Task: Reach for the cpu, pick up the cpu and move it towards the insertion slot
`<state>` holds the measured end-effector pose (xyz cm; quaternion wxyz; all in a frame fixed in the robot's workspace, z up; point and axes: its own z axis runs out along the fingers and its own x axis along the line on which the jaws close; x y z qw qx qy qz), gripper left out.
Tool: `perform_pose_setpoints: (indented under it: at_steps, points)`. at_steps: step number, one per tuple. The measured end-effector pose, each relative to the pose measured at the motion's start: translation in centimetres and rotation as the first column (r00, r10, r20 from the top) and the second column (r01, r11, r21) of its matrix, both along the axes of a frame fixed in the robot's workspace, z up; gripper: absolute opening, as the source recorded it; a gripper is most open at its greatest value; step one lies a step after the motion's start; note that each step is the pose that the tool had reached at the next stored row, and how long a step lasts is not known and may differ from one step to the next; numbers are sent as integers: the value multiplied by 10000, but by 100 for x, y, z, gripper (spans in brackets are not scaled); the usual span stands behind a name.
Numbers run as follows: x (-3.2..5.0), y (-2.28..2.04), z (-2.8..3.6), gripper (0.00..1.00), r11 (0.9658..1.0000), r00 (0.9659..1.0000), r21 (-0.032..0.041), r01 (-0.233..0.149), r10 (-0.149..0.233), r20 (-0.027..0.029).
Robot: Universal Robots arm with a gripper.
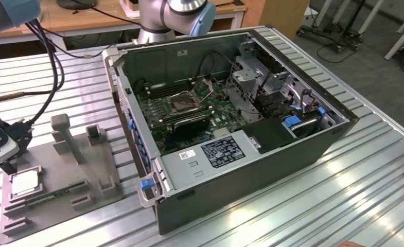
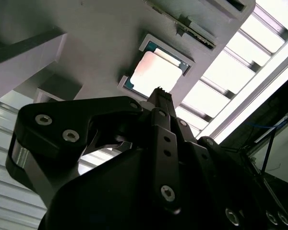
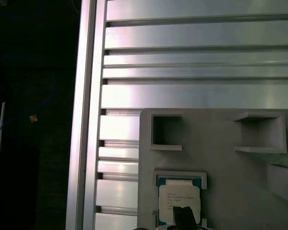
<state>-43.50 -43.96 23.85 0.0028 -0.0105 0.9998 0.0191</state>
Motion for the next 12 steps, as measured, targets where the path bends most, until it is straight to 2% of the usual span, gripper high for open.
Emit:
perform_pose_setpoints:
  at_steps: [6, 12]
  points:
    - [0, 0, -15, 11, 10000, 10000, 0, 0, 0, -1]
    - [-2, 0, -70, 11, 10000, 10000, 0, 0, 0, 0]
